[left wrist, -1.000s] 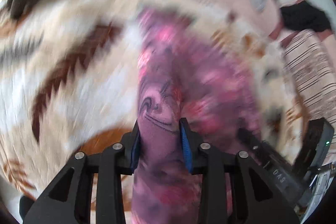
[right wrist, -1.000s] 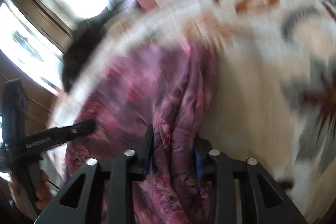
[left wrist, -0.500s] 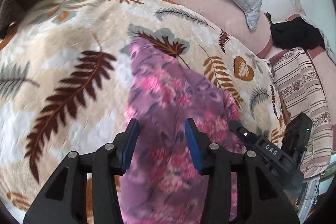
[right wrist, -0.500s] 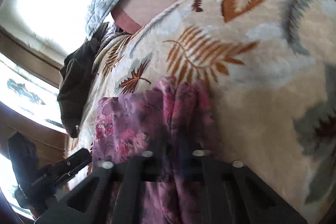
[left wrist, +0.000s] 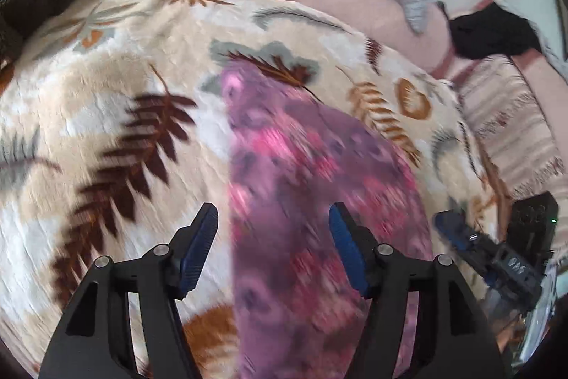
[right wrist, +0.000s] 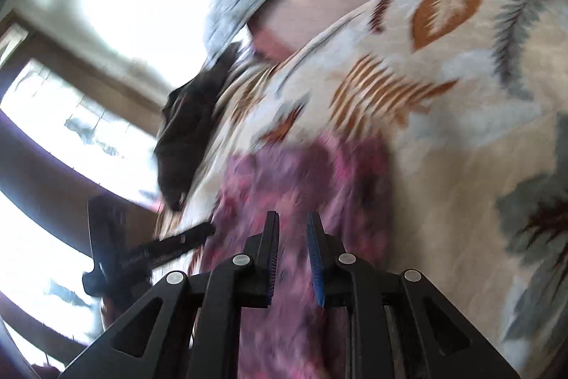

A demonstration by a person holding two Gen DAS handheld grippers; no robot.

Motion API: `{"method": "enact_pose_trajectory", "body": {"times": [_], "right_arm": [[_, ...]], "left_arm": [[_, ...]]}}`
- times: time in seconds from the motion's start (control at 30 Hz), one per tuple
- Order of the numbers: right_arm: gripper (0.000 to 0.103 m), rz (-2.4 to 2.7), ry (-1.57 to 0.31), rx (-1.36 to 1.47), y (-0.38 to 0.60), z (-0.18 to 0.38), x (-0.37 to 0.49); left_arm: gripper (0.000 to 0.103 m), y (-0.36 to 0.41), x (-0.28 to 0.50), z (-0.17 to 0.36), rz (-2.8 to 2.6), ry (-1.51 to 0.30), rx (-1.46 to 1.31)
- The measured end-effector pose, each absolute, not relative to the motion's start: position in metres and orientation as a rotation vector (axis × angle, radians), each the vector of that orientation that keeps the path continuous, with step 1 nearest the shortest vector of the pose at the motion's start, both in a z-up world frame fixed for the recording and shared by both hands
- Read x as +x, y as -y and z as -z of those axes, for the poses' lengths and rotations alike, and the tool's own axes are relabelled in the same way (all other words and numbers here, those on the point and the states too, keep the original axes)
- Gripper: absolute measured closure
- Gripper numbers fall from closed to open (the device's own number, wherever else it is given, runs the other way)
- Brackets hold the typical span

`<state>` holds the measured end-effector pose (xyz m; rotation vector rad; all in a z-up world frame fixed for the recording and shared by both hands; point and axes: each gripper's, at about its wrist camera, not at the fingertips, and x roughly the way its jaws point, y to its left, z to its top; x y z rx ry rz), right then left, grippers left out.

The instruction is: Fold small clothes

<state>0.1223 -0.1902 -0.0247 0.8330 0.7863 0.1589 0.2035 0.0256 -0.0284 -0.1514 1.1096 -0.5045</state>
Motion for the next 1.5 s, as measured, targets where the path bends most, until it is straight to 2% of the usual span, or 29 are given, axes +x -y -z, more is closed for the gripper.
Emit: {"method": "enact_pose_trajectory", "body": {"times": [0.1,0.2,0.23,0.33,0.4,0.47,0.67,0.73,0.8,0.9,1.03,1.13,1.23,1.37,1.5], "right_arm": [[0.099,-0.076,-0.885,0.655,0.172,0.051,0.123],[0.099,-0.034,-0.903,0.686,0.174,0.035,0.122],[0.09,-0.056,-0.894,0.679,0.172,0.026,0.118],[0.09,-0.173,-0.872,0.617,0.156,0.005,0.094],[0.083,-0.155,-0.929,0.556,0.144,0.015,0.081],[0.087,-0.104,-0.949,0.532,0.142,0.027,0.074],[0.078,-0.088,-0.904,0.651,0.158,0.008,0.04],[0.07,-0.1,-0.949,0.614,0.151,0.015,0.031],[0.067,-0.01,-1.078,0.504,0.145,0.036,0.03],[0.066,0.025,-1.055,0.478,0.138,0.025,0.032],[0.063,-0.001,-0.945,0.444,0.135,-0.006,0.041],[0.069,-0.006,-0.958,0.44,0.129,-0.002,0.056],[0.066,0.067,-1.014,0.373,0.125,0.017,0.06],[0.064,0.046,-0.937,0.474,0.141,-0.001,0.059],[0.064,0.04,-0.918,0.549,0.153,-0.004,0.092]], "left_arm": [[0.036,-0.014,0.198,0.06,0.485,-1.178,-0.073],[0.037,-0.018,0.192,0.047,0.474,-1.155,-0.054],[0.038,-0.02,0.187,0.038,0.482,-1.15,-0.047],[0.036,-0.026,0.162,0.02,0.521,-1.092,-0.022],[0.031,-0.026,0.143,0.027,0.524,-1.086,0.022],[0.027,-0.023,0.137,0.047,0.514,-1.128,0.065],[0.026,-0.04,0.117,0.035,0.5,-1.131,-0.004],[0.022,-0.038,0.108,0.041,0.477,-1.132,0.04],[0.019,-0.036,0.104,0.054,0.461,-1.133,0.087],[0.019,-0.028,0.099,0.048,0.452,-1.124,0.134],[0.019,-0.036,0.102,0.036,0.453,-1.121,0.06],[0.019,-0.04,0.104,0.041,0.445,-1.136,0.041],[0.019,-0.043,0.1,0.049,0.445,-1.142,0.071],[0.019,-0.047,0.11,0.028,0.458,-1.106,0.02],[0.019,-0.035,0.152,0.019,0.428,-1.084,-0.021]]}}
